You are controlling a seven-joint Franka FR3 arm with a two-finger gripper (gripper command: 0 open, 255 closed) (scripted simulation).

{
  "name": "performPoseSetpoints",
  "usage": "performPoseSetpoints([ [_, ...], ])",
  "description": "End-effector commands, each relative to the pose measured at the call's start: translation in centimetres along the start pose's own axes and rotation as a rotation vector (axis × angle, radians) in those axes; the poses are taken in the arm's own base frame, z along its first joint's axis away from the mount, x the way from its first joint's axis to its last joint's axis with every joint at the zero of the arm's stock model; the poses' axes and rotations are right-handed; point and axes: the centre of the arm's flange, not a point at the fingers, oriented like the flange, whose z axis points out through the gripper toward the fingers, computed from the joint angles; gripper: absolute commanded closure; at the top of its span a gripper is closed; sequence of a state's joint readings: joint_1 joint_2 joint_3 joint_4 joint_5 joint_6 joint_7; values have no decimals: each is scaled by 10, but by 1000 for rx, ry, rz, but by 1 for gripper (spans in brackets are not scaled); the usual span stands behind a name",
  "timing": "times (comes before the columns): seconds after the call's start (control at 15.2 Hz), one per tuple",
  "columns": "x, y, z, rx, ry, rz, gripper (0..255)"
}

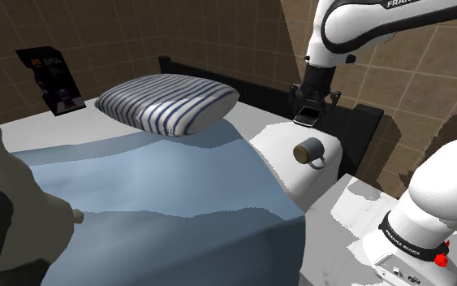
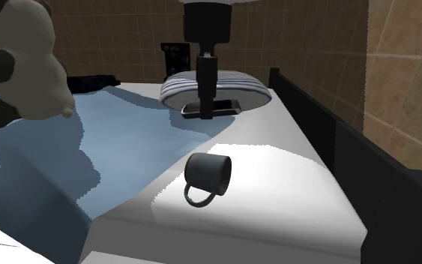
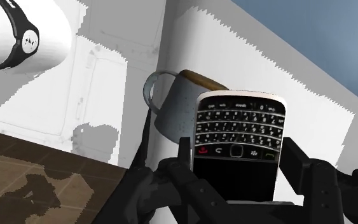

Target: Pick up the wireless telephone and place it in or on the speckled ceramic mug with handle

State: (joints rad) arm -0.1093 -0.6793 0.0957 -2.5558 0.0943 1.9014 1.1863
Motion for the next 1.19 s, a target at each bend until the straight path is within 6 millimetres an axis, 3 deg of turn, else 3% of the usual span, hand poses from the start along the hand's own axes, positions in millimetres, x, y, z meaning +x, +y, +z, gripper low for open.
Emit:
performPoseSetpoints([
  [0.0, -10, 25, 4, 0, 0, 0, 255],
  [0.13, -15, 39, 3, 0, 0, 0, 255],
  [1.12, -14, 42, 79, 0, 0, 0, 255],
])
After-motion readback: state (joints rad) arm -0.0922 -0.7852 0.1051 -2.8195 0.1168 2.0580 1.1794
